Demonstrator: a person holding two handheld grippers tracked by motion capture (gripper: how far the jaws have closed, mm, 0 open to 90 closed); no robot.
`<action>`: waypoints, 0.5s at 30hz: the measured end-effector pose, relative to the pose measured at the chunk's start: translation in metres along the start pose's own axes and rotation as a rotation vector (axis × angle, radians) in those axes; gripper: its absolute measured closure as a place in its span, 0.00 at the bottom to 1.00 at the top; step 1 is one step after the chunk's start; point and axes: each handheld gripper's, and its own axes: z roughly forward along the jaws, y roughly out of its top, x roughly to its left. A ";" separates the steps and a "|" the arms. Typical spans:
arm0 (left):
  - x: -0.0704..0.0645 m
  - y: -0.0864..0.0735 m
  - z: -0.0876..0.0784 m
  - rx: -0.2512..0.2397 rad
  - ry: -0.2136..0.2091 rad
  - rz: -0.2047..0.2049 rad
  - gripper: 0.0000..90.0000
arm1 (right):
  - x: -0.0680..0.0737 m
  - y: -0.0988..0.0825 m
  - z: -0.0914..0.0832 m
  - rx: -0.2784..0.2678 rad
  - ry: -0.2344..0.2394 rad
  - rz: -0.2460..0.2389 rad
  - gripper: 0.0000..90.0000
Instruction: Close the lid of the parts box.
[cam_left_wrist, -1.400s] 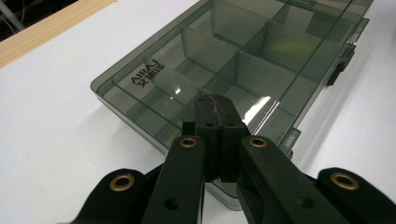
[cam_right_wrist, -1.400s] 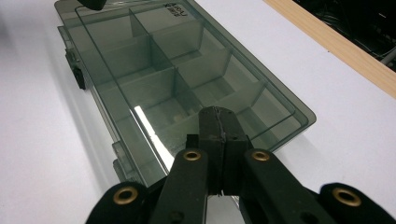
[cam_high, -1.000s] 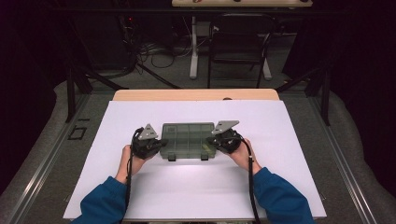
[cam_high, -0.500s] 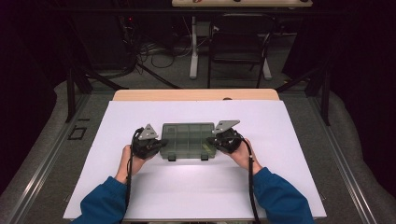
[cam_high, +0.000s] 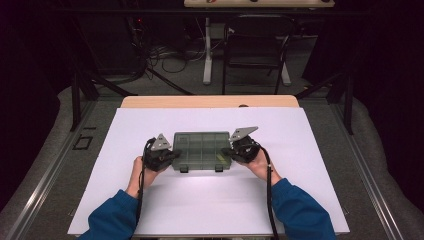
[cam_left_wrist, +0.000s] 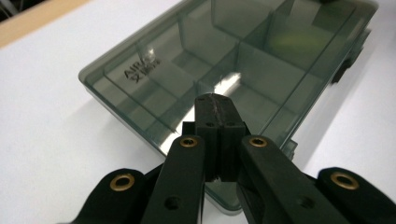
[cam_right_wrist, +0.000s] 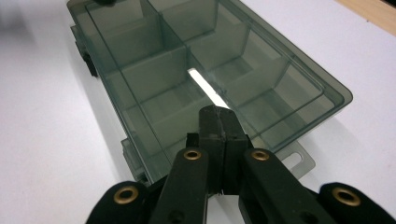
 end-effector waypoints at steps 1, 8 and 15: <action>-0.001 0.001 0.000 0.003 0.008 0.008 1.00 | 0.000 0.000 0.001 -0.011 -0.002 0.003 1.00; -0.002 0.001 0.000 -0.002 0.015 0.006 0.97 | 0.002 0.000 0.000 -0.002 -0.015 -0.009 1.00; 0.001 0.000 -0.001 -0.011 0.022 -0.011 0.83 | 0.003 0.000 0.001 -0.023 -0.028 -0.008 1.00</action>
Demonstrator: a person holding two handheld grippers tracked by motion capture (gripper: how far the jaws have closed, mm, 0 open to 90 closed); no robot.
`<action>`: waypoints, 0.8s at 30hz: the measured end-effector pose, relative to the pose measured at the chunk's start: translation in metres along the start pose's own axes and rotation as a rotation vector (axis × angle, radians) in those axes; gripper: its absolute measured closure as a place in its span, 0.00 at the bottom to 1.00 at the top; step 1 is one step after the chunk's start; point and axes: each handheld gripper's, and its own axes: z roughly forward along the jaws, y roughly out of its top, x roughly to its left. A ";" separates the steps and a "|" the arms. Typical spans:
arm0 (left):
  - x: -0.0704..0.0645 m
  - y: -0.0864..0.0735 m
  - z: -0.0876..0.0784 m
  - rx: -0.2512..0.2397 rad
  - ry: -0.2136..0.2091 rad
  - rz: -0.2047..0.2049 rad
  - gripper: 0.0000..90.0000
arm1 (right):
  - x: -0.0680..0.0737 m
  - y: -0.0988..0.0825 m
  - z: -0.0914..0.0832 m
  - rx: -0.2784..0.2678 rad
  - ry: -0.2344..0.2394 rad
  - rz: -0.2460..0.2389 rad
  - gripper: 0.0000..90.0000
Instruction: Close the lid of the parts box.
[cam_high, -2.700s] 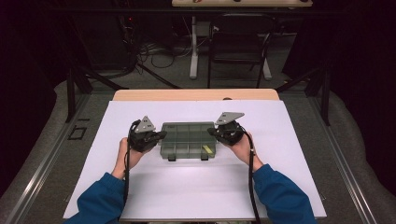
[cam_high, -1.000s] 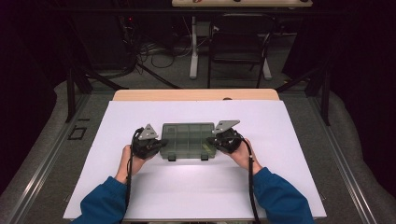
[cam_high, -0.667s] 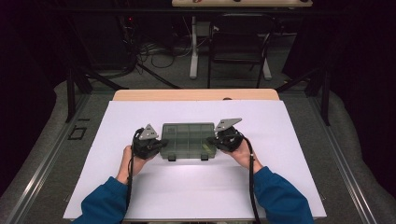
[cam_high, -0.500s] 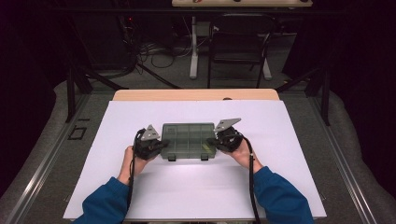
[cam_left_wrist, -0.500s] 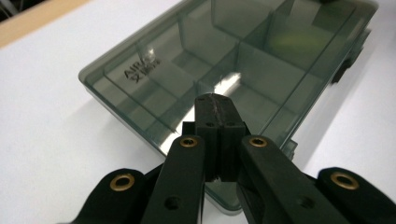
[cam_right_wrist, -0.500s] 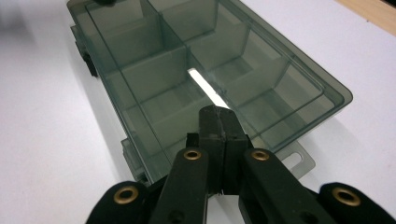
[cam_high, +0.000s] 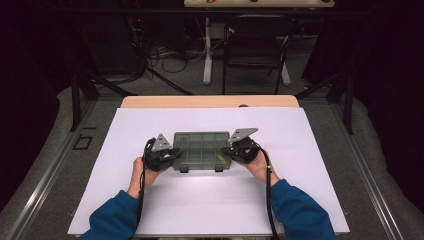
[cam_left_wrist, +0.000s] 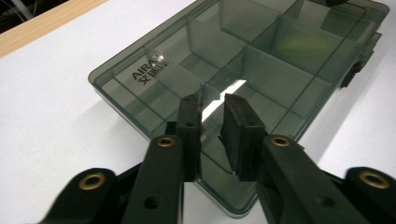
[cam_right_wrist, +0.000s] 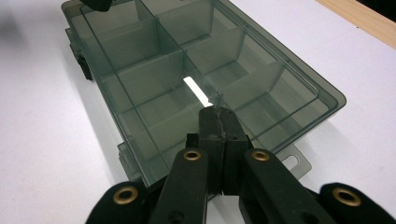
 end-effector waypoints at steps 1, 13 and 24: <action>0.000 0.000 0.000 0.001 0.002 -0.004 0.79 | 0.000 0.000 0.000 -0.003 -0.001 -0.001 1.00; -0.003 0.005 -0.010 -0.012 0.033 -0.029 0.22 | 0.001 0.002 -0.010 -0.015 -0.017 0.015 0.46; -0.013 -0.001 -0.030 0.002 0.053 -0.020 0.00 | 0.001 -0.006 -0.045 -0.018 -0.041 0.053 0.07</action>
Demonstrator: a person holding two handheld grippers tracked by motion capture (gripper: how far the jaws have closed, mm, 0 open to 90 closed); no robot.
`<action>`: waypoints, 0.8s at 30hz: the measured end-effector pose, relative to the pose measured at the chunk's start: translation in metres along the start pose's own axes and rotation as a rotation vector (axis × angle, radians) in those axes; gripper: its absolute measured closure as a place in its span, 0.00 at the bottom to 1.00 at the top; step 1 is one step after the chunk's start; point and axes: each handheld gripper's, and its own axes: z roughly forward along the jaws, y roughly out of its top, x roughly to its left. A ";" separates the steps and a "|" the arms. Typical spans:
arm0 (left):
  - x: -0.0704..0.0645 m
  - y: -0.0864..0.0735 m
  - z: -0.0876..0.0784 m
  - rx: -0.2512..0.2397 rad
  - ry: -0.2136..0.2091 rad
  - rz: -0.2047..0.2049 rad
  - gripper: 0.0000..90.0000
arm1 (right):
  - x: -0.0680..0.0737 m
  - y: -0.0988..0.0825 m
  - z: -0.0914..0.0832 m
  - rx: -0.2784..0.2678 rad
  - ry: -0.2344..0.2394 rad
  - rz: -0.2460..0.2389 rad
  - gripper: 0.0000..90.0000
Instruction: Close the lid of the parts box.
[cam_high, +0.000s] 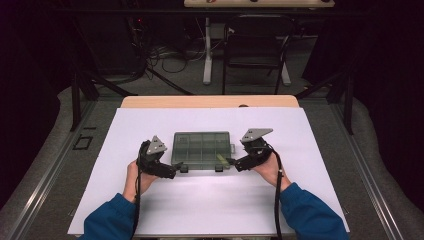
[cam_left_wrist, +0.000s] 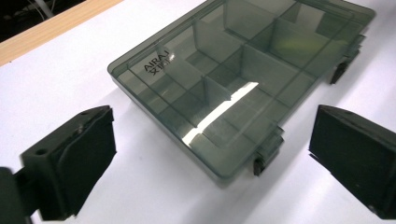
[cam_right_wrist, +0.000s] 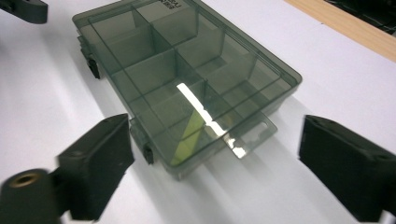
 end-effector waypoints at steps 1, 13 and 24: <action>-0.001 -0.001 -0.002 0.000 0.001 0.003 0.00 | 0.001 0.000 -0.004 -0.002 -0.004 0.000 0.06; -0.014 -0.026 -0.034 0.006 0.028 0.006 0.00 | 0.019 -0.016 -0.040 -0.035 -0.034 -0.016 0.00; -0.022 -0.054 -0.051 0.015 0.059 -0.005 0.00 | 0.032 -0.049 -0.060 -0.039 -0.088 -0.021 0.00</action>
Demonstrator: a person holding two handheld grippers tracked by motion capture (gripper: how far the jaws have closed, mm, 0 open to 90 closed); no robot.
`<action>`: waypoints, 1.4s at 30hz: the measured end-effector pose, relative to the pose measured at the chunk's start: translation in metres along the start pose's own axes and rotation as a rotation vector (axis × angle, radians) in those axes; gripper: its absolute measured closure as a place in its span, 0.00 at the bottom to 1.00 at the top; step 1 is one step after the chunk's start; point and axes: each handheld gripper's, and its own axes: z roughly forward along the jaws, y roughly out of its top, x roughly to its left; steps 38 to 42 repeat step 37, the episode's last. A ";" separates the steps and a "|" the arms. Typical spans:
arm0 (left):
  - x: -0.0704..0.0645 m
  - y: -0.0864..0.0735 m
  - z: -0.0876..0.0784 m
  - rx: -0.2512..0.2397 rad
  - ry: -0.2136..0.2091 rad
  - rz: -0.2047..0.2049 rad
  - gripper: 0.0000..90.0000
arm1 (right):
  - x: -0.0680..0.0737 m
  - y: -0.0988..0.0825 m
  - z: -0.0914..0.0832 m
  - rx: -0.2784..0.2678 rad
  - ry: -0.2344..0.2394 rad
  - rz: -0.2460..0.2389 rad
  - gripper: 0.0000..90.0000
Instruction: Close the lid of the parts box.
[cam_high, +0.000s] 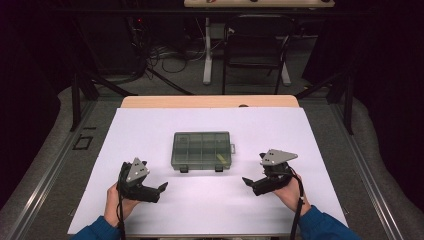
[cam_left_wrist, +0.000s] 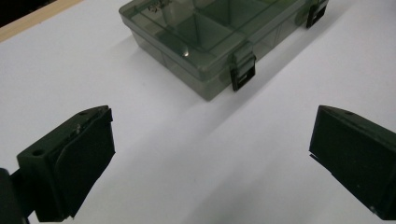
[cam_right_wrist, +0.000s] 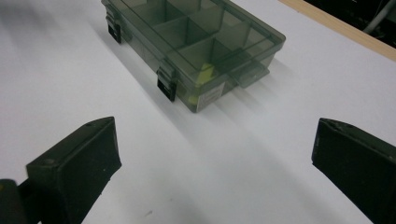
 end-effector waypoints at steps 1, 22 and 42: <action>0.000 -0.003 -0.001 0.003 -0.001 -0.002 0.00 | 0.000 -0.003 -0.002 0.000 -0.004 0.004 0.00; -0.006 -0.032 -0.003 0.035 0.011 -0.035 0.00 | 0.017 -0.045 -0.020 -0.017 -0.042 0.045 0.01; -0.007 -0.036 -0.001 0.025 0.004 -0.050 0.00 | 0.018 -0.064 -0.019 -0.028 -0.073 0.089 0.00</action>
